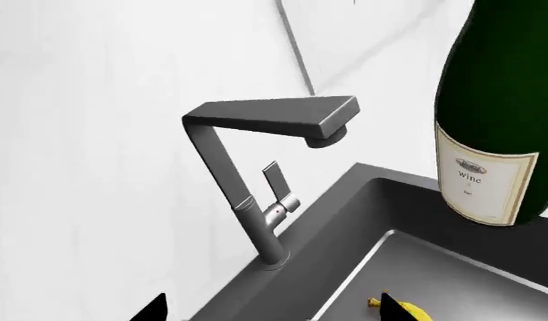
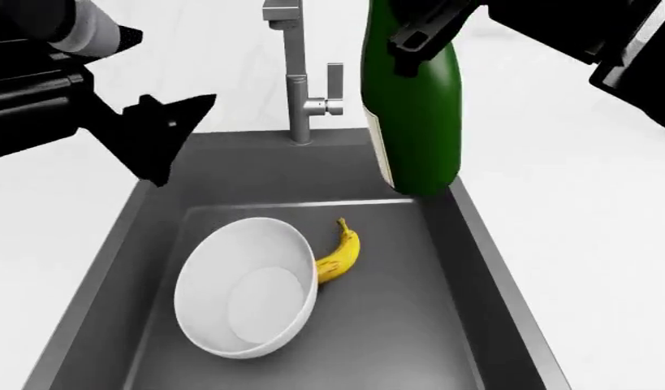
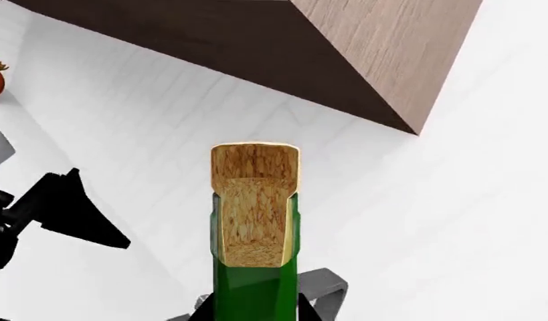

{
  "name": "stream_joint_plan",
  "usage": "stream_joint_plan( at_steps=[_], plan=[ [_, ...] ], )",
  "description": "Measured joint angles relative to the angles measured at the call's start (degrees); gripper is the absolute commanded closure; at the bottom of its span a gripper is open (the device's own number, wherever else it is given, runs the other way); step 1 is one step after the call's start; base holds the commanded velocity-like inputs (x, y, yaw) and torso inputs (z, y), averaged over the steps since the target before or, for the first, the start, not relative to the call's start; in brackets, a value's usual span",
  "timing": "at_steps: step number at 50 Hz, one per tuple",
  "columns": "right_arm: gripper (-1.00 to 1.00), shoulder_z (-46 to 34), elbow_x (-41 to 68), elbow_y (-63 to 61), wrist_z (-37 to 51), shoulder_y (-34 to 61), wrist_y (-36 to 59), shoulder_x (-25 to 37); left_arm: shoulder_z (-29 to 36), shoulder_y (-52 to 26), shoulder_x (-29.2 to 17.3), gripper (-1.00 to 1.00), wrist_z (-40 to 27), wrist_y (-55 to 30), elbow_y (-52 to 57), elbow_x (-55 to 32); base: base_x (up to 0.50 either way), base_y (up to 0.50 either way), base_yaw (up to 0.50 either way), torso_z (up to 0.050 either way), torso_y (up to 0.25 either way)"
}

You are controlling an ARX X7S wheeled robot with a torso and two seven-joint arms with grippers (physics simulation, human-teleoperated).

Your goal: Pick the bowl and bottle and place them in the sink. Then turn on the water.

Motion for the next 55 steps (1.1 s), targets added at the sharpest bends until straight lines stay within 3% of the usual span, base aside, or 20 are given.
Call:
stream_joint_plan(
  at_steps=[25, 43, 55],
  plan=[
    [1.0, -1.52, 7.06, -2.63, 1.12, -10.3, 2.36, 2.83, -7.84, 11.13, -1.48, -1.0, -13.2, 23.03, 2.73, 2.38, 0.0, 0.0, 0.0, 0.0, 0.0],
    [1.0, -13.57, -5.13, 1.21, -10.45, -8.07, 4.98, -0.33, -9.87, 13.04, -1.97, -1.0, -15.52, 27.77, 4.71, 3.38, 0.0, 0.0, 0.0, 0.001, 0.001],
    [1.0, -18.52, -7.01, 0.32, -16.04, -6.83, 7.51, -1.17, -10.33, 13.53, -2.15, -1.0, -15.89, 28.62, 5.32, 3.65, 0.0, 0.0, 0.0, 0.0, 0.0]
  ],
)
